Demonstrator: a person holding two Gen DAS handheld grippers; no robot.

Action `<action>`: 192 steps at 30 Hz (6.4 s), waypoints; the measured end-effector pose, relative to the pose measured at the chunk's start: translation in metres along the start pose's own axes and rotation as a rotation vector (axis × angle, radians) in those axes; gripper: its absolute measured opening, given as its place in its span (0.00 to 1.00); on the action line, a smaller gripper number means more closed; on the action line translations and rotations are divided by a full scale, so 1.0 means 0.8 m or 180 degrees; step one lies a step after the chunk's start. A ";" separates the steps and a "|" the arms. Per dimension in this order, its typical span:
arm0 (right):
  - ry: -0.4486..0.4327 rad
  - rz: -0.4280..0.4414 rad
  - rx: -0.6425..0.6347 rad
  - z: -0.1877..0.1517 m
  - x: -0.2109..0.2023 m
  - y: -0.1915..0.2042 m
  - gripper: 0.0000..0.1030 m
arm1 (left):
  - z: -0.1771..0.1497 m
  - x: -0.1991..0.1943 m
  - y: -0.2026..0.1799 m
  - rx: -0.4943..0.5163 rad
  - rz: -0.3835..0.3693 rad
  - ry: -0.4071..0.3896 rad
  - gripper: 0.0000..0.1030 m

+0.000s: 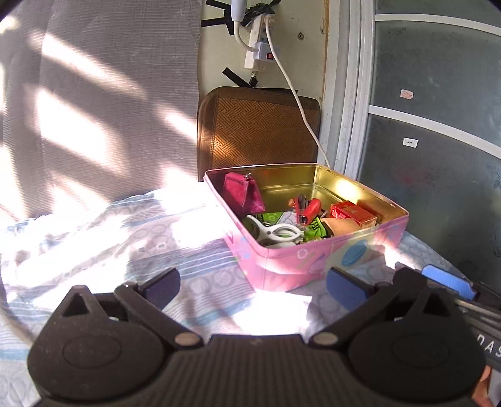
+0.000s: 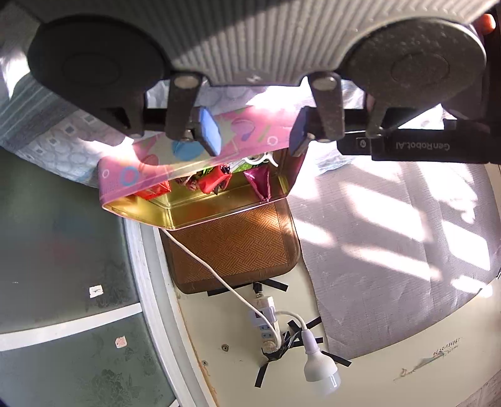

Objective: Organize rigid objects

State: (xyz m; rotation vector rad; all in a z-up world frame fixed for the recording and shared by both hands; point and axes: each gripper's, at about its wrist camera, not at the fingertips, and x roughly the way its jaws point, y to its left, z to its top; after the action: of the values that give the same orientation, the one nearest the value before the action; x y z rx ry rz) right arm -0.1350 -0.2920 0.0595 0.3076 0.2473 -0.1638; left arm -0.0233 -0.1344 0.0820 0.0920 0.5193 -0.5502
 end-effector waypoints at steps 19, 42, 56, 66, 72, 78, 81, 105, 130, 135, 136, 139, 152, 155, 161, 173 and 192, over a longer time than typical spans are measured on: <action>0.0220 -0.0060 -0.0064 -0.021 -0.070 0.023 1.00 | -0.049 -0.077 -0.019 -0.0055 0.0415 -0.0114 1.00; 0.0332 -0.0049 -0.0064 -0.033 -0.069 0.011 1.00 | -0.061 -0.074 -0.048 0.0174 0.0696 -0.0051 1.00; 0.0179 -0.0267 0.0027 -0.044 -0.027 0.003 1.00 | -0.061 -0.034 -0.015 -0.0034 0.0914 0.0201 1.00; 0.0224 -0.0312 0.0045 -0.051 -0.009 -0.008 1.00 | -0.067 0.000 -0.016 -0.0060 0.0879 0.0429 1.00; 0.0210 -0.0337 0.0055 -0.054 -0.003 -0.009 1.00 | -0.070 0.010 -0.017 -0.0050 0.0885 0.0476 1.00; 0.0156 -0.0395 0.0046 -0.055 -0.002 -0.012 1.00 | -0.069 0.017 -0.018 -0.0017 0.0924 0.0494 1.00; 0.0135 -0.0415 0.0054 -0.054 -0.002 -0.013 1.00 | -0.070 0.020 -0.021 0.0032 0.0948 0.0515 1.00; 0.0029 -0.0425 -0.0028 -0.050 -0.005 -0.001 1.00 | -0.062 0.012 -0.021 0.0011 0.0971 0.0407 1.00; 0.0046 -0.0428 0.0006 -0.052 -0.008 -0.001 1.00 | -0.063 0.009 -0.023 -0.0011 0.0928 0.0440 1.00; 0.0064 -0.0437 0.0035 -0.053 -0.007 0.000 1.00 | -0.064 0.010 -0.022 -0.0010 0.0903 0.0462 1.00; 0.0065 -0.0437 0.0039 -0.053 -0.007 -0.001 1.00 | -0.064 0.010 -0.022 -0.0010 0.0895 0.0467 1.00; 0.0063 -0.0435 0.0039 -0.053 -0.007 0.000 1.00 | -0.064 0.010 -0.023 -0.0009 0.0873 0.0480 1.00; 0.0065 -0.0431 0.0050 -0.052 -0.008 0.001 1.00 | -0.061 0.005 -0.028 -0.0017 0.0810 0.0474 1.00; 0.0064 -0.0432 0.0052 -0.052 -0.008 0.001 1.00 | -0.061 0.005 -0.028 -0.0014 0.0811 0.0473 1.00; 0.0055 -0.0432 0.0055 -0.051 -0.009 0.000 1.00 | -0.061 0.004 -0.028 -0.0009 0.0803 0.0471 1.00; 0.0061 -0.0432 0.0053 -0.052 -0.009 0.001 1.00 | -0.061 0.004 -0.030 -0.0004 0.0797 0.0477 1.00; 0.0057 -0.0426 0.0055 -0.050 -0.007 0.000 1.00 | -0.059 0.003 -0.028 -0.0010 0.0723 0.0449 1.00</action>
State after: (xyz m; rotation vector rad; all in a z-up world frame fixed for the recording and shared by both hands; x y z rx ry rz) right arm -0.1490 -0.2790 0.0242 0.3098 0.2845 -0.2955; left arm -0.0539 -0.1441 0.0410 0.1854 0.6379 -0.3222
